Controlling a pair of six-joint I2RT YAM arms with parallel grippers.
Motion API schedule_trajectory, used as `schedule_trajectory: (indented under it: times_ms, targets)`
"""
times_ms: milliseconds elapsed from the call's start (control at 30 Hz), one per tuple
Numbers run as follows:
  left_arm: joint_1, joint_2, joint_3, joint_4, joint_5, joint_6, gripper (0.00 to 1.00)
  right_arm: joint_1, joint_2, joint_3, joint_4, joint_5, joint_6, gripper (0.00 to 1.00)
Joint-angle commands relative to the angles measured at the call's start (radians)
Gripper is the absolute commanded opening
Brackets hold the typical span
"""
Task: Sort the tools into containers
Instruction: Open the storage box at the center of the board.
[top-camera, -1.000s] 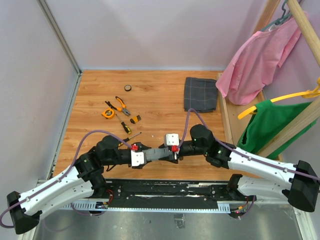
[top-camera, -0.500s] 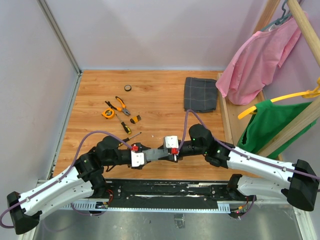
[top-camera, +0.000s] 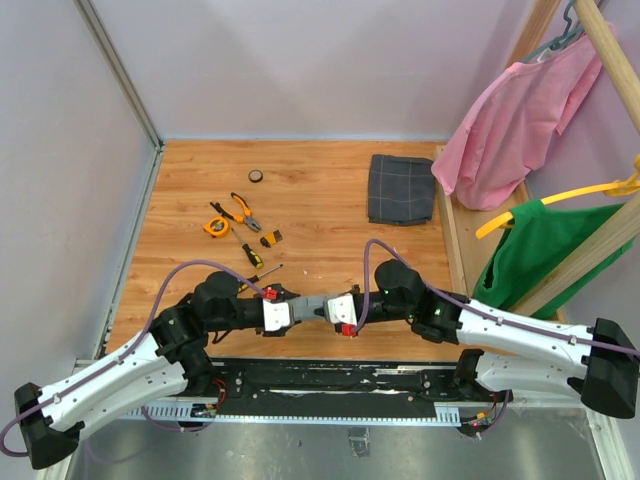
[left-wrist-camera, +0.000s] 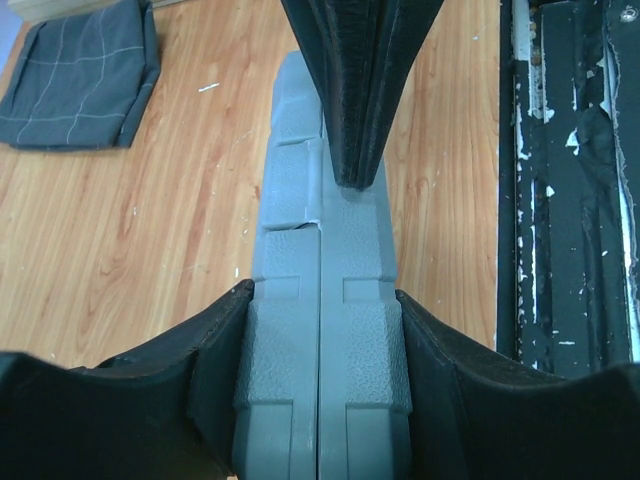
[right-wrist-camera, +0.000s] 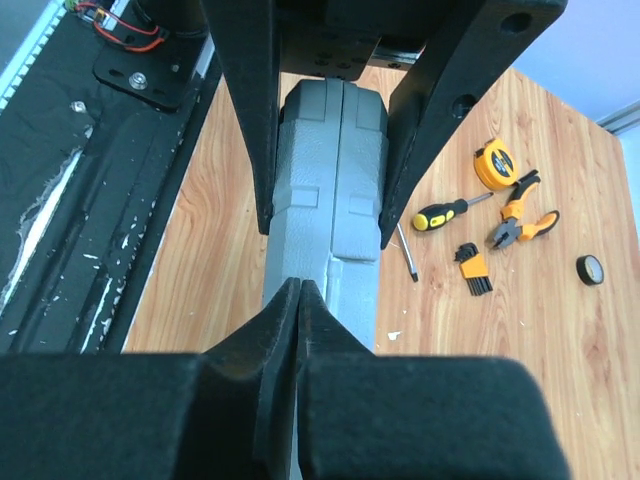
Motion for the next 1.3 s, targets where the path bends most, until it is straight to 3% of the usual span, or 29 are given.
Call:
schedule_trajectory:
  times_ms: [0, 100, 167, 300, 433, 667, 1267]
  targets:
    - [-0.002, -0.01, 0.014, 0.105, 0.024, -0.001, 0.0, 0.016, -0.031, -0.03, 0.002, 0.058, -0.065, 0.01]
    - [-0.003, -0.012, 0.014, 0.105, 0.025, 0.003, 0.0, 0.018, -0.055, -0.035, 0.004, 0.056, -0.064, 0.02]
    - [-0.003, -0.014, 0.012, 0.102, 0.025, 0.015, 0.0, 0.017, -0.077, -0.036, 0.011, 0.054, -0.042, 0.18]
    - [-0.003, -0.032, 0.017, 0.097, 0.032, 0.074, 0.0, 0.017, -0.145, -0.03, 0.006, 0.013, 0.005, 0.61]
    - [-0.003, -0.08, 0.009, 0.088, 0.055, 0.178, 0.0, 0.017, -0.187, -0.021, -0.04, -0.015, 0.007, 0.75]
    - [-0.003, -0.117, -0.001, 0.079, 0.035, 0.346, 0.0, 0.017, -0.168, 0.006, -0.066, -0.022, 0.007, 0.78]
    - [-0.003, -0.126, -0.011, 0.084, 0.027, 0.392, 0.0, 0.017, -0.022, 0.051, 0.052, 0.004, -0.001, 0.68]
